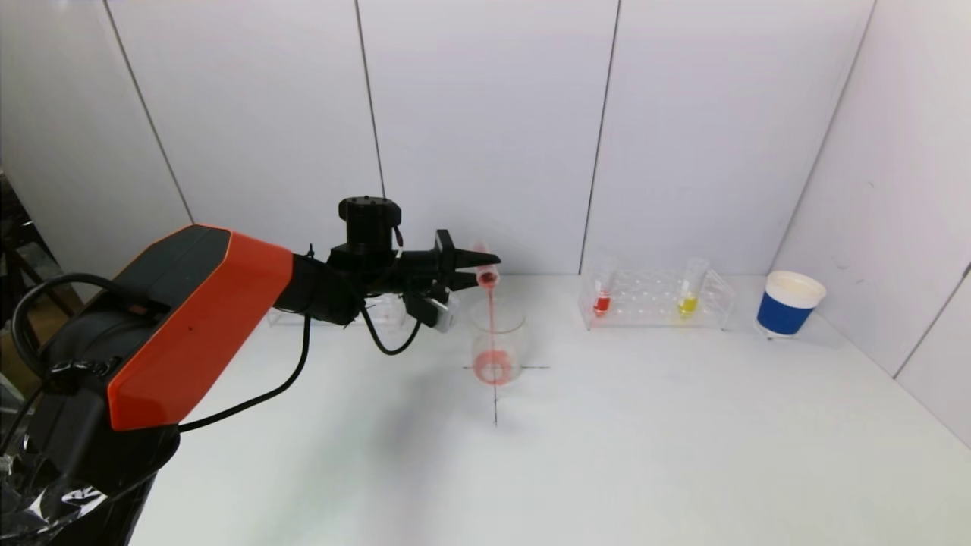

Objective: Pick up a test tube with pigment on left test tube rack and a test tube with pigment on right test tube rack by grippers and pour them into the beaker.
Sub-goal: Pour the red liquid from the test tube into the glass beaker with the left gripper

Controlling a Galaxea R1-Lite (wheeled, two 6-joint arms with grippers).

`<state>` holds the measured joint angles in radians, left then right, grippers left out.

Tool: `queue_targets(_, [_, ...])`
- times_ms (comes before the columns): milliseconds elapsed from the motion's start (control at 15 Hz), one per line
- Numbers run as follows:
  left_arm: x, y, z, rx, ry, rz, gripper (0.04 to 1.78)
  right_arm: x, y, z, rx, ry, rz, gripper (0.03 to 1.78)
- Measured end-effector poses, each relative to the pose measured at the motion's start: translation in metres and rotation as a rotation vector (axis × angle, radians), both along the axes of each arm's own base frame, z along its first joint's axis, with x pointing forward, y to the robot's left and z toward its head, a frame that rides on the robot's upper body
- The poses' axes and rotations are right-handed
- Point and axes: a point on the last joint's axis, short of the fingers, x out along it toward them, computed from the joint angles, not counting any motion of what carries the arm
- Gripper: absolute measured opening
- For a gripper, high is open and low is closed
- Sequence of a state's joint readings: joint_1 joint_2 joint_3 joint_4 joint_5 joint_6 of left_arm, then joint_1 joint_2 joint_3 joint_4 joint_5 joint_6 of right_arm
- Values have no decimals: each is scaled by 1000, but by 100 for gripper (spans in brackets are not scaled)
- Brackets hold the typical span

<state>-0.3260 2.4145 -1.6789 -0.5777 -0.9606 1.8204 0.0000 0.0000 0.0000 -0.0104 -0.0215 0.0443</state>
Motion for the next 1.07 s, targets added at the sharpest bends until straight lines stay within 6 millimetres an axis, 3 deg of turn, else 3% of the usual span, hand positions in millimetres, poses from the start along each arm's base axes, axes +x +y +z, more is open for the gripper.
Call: queue_targets(1067, [-7, -7, 14, 44, -94, 19, 45, 0, 0, 0, 0, 0, 0, 177])
